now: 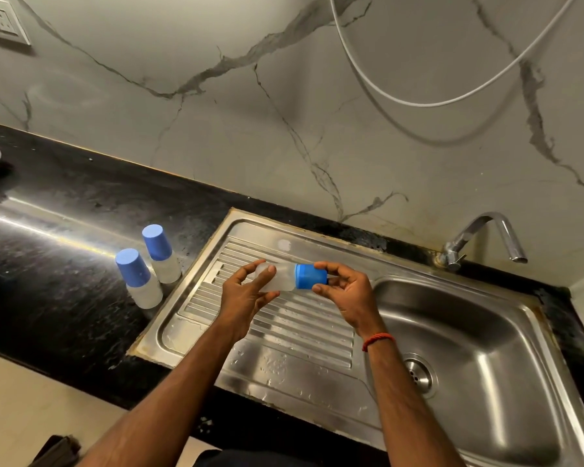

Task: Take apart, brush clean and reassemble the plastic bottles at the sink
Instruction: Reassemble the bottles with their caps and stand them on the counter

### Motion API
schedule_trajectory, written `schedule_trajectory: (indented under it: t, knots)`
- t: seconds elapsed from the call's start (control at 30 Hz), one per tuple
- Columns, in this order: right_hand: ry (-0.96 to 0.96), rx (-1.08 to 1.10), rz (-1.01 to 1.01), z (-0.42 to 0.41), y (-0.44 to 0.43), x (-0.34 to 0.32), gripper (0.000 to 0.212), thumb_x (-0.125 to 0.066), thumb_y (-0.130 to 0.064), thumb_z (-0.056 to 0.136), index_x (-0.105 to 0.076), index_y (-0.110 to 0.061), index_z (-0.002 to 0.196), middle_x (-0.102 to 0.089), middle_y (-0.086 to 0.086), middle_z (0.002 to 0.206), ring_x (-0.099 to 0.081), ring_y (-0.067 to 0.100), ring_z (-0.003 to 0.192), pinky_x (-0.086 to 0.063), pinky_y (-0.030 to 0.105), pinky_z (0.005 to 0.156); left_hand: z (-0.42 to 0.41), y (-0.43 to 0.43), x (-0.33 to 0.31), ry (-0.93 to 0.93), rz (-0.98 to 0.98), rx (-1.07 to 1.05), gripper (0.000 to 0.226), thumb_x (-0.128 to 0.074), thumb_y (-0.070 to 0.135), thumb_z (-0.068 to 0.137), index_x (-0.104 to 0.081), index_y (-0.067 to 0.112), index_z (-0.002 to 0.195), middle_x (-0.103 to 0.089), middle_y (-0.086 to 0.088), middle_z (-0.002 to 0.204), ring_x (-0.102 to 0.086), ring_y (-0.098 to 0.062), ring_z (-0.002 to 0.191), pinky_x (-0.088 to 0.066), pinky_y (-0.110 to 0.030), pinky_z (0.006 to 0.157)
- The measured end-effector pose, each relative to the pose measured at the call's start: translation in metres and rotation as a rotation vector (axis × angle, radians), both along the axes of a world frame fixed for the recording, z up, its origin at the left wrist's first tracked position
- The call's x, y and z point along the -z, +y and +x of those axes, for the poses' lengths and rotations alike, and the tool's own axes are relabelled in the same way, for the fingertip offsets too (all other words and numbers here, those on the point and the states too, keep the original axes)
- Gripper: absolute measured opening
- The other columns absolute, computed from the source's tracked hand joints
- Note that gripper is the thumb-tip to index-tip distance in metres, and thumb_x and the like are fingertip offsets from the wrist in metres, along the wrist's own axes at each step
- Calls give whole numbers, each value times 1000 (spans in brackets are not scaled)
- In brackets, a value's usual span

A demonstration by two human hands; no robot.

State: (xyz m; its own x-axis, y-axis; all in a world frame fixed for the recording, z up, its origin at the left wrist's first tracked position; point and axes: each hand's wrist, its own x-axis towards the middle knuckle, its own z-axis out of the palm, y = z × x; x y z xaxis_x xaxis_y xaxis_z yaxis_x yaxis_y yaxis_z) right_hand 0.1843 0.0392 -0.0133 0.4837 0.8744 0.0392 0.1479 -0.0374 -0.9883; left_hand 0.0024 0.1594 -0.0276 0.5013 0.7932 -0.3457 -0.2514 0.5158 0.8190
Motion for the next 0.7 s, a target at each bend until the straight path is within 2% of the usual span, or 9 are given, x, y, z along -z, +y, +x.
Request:
schedule_trajectory:
  t: [0.3,0.5,0.7]
  knots:
    - [-53,-3,15,4,8,-13,42,-78,0,78,-70,-14,117,-71,1,117,-70,14,104,-56,27,91,-5,10,-7,-25,84,50,62,-78,19,71,-62,16,131,-62,-17,122,-71,-35,105,-62,-46,83]
    - [-112,13,-2,-4,16,-15,40,-75,-12,86,-66,-7,125,-74,6,104,-74,19,77,-60,27,76,-11,10,-7,-72,147,17,58,-78,17,70,-61,20,125,-62,-17,127,-68,-37,110,-63,-42,81]
    - [-115,66,-68,-13,24,-18,35,-72,-26,88,-67,-5,116,-75,10,85,-72,25,64,-62,34,68,-15,13,-4,-76,236,11,65,-83,22,65,-59,20,126,-59,-16,132,-66,-38,114,-63,-44,82]
